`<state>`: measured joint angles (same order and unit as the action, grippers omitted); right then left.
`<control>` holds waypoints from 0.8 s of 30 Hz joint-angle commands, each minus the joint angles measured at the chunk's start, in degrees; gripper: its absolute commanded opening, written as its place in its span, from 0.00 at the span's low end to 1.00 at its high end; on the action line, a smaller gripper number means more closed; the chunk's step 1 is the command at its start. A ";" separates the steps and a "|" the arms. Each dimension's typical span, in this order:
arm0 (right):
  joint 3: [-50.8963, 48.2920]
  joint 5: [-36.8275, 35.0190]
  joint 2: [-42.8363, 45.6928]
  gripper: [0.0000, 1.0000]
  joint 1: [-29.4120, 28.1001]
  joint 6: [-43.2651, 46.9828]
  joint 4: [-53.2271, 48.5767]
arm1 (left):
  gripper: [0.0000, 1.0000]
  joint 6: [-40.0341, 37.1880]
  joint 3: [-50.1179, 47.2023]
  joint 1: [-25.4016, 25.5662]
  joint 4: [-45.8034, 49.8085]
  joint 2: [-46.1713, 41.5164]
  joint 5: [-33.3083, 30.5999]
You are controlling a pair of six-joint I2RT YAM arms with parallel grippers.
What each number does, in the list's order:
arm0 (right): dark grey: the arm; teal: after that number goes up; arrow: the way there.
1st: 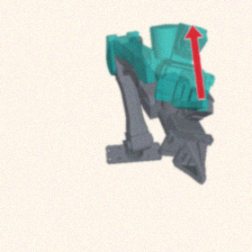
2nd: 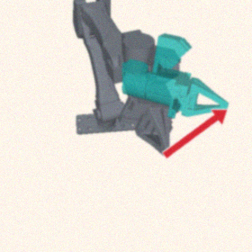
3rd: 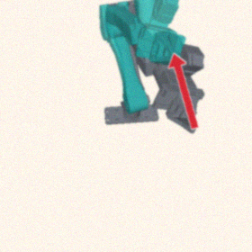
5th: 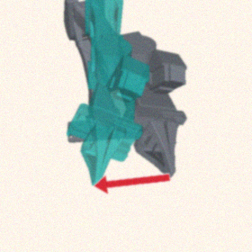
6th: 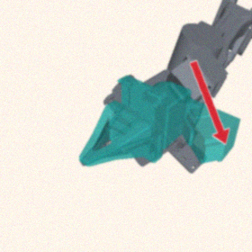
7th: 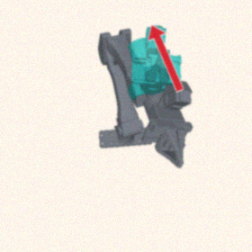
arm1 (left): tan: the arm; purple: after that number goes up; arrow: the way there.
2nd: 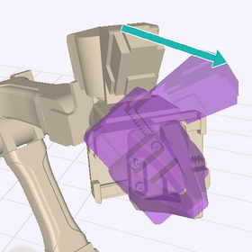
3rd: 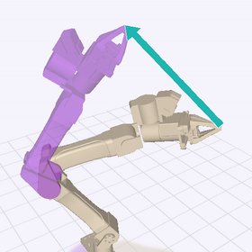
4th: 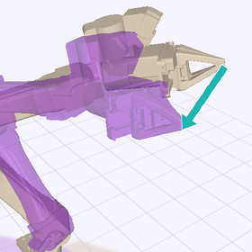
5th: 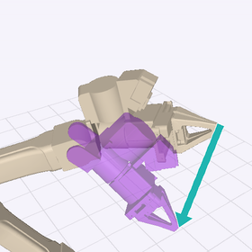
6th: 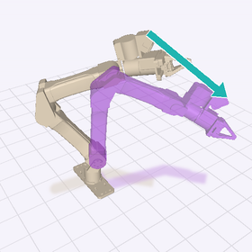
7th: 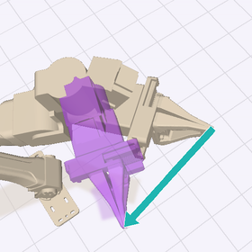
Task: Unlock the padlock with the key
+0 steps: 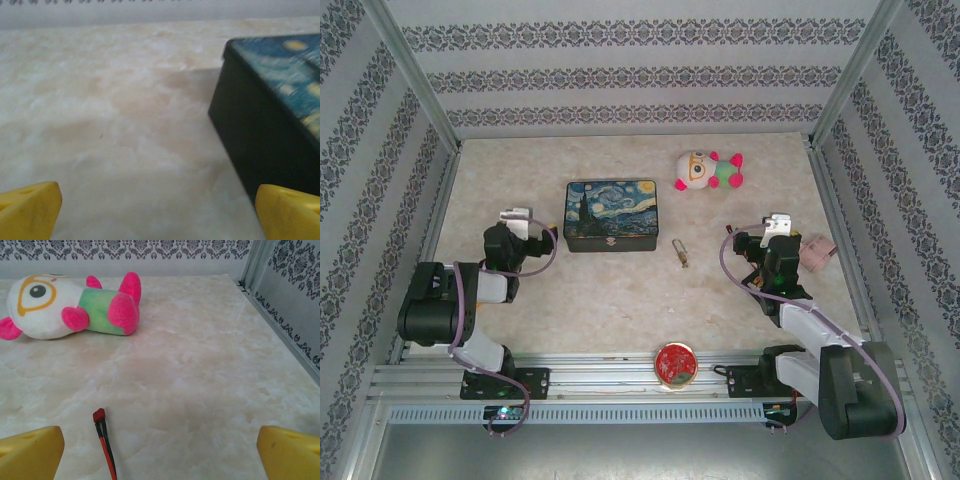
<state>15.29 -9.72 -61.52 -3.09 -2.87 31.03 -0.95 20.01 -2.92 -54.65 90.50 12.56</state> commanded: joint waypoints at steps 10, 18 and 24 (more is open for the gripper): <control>-1.61 5.72 -7.52 0.98 4.77 -1.04 14.85 | 0.99 4.64 -2.17 0.11 -8.09 0.83 -12.12; -0.57 12.39 -15.53 0.98 5.38 -1.20 24.70 | 0.99 4.25 -1.48 0.38 -6.65 0.64 -11.93; 0.35 13.18 -23.39 0.98 5.47 -1.34 30.14 | 0.99 3.16 0.47 0.37 -3.06 0.74 -8.73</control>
<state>14.44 1.17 -81.91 2.13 -3.27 54.81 2.63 19.07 -2.96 -59.07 91.24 1.87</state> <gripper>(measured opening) 0.982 0.992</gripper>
